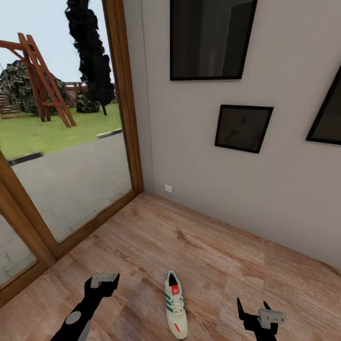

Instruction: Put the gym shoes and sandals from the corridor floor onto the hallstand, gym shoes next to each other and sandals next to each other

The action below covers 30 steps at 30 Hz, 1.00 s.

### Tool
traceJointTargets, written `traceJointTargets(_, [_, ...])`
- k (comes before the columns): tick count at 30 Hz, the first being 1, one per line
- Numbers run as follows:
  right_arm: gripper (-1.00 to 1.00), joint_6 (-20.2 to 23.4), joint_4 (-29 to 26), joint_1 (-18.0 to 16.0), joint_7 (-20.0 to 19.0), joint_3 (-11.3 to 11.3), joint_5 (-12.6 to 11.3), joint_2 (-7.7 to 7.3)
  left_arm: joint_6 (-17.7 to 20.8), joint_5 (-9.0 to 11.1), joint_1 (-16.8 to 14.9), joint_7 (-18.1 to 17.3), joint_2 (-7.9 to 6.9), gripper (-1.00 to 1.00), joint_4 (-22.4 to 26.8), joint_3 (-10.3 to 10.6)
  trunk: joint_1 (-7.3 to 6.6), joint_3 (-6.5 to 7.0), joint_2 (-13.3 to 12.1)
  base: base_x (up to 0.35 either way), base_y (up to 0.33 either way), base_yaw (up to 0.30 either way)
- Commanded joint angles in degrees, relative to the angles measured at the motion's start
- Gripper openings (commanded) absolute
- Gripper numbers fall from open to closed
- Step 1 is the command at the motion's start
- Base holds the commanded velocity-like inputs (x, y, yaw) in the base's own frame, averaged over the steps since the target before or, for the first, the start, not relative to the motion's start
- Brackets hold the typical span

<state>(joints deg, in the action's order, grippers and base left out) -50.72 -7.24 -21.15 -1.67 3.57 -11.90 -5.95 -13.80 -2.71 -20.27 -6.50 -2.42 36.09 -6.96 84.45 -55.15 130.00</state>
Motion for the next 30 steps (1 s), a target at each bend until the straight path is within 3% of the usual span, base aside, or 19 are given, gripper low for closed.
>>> traceJointTargets(1, [1.0, -0.2, 0.0, 0.0, -0.2, 0.4, -0.6, -0.02, -0.2, -0.3, 0.0, -0.4, 0.05, 1.0, 0.0, -0.3, -0.01, -0.05, 0.0, 0.002, 0.034, 0.0])
traceJointTargets(30, [1.0, -0.2, 0.0, 0.0, -0.2, 0.4, -0.6, 0.0, -0.2, -0.3, 0.0, -0.4, 0.05, 1.0, 0.0, -0.3, -0.01, -0.05, 0.0, 0.0, 0.004, 0.0])
